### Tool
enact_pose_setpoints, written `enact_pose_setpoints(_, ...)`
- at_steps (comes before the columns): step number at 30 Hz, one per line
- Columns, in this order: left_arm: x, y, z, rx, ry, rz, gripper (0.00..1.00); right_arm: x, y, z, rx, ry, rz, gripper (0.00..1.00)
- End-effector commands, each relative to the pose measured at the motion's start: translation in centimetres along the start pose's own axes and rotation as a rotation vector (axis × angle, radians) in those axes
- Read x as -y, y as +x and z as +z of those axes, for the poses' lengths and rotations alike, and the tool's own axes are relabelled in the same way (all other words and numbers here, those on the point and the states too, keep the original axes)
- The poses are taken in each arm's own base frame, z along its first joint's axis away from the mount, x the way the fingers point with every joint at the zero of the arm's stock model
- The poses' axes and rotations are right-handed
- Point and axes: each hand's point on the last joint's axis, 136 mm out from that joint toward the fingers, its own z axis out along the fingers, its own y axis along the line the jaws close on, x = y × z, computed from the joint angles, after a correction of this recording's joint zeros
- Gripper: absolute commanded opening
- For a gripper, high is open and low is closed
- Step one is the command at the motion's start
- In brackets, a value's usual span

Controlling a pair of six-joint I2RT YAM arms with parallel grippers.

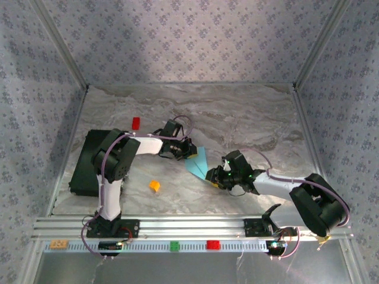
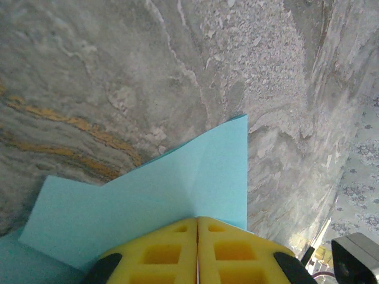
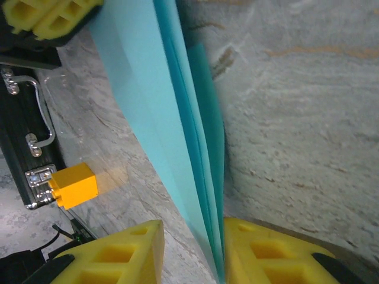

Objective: Fold a paper plane with a square sheet of paper (pick it up from the middle)
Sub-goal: Fourth fold the wing at the center of the table.

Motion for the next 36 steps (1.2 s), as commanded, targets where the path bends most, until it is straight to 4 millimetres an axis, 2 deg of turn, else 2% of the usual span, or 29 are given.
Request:
enact_pose_setpoints(1,-3.0,0.9,0.3,-0.013,-0.089,-0.061,0.08,-1.7,-1.1,-0.1,0.029,-0.053,-0.052,0.32)
enact_pose_setpoints(10,-2.7,0.7,0.4,-0.008,-0.083,-0.06,0.09,-2.4,-2.7,0.4,0.046,-0.086,-0.106,0.3)
enact_pose_setpoints(15,-2.7,0.8,0.4,-0.008,-0.084,-0.059,0.08,-2.2,-2.8,0.5,0.042,-0.096,-0.115,0.27)
enact_pose_setpoints(21,-2.4,0.7,0.3,-0.001,-0.077,-0.056,0.09,-1.6,-2.7,0.5,0.038,-0.097,-0.11,0.19)
enact_pose_setpoints(25,-1.9,0.7,0.2,-0.001,-0.063,-0.048,0.1,-1.9,-2.1,0.4,0.01,-0.118,-0.13,0.1)
enact_pose_setpoints(30,-0.4,0.4,-0.6,0.027,-0.024,-0.021,0.17,-1.7,-1.8,0.2,0.01,-0.11,-0.151,0.05)
enact_pose_setpoints(34,1.5,-0.2,-2.2,0.08,0.001,0.026,0.31,-1.8,-2.1,-0.5,0.038,-0.095,-0.19,0.04)
enact_pose_setpoints(36,2.4,-0.5,-3.1,0.107,0.008,0.056,0.34,-1.6,-2.2,-1.0,0.057,-0.056,-0.215,0.04)
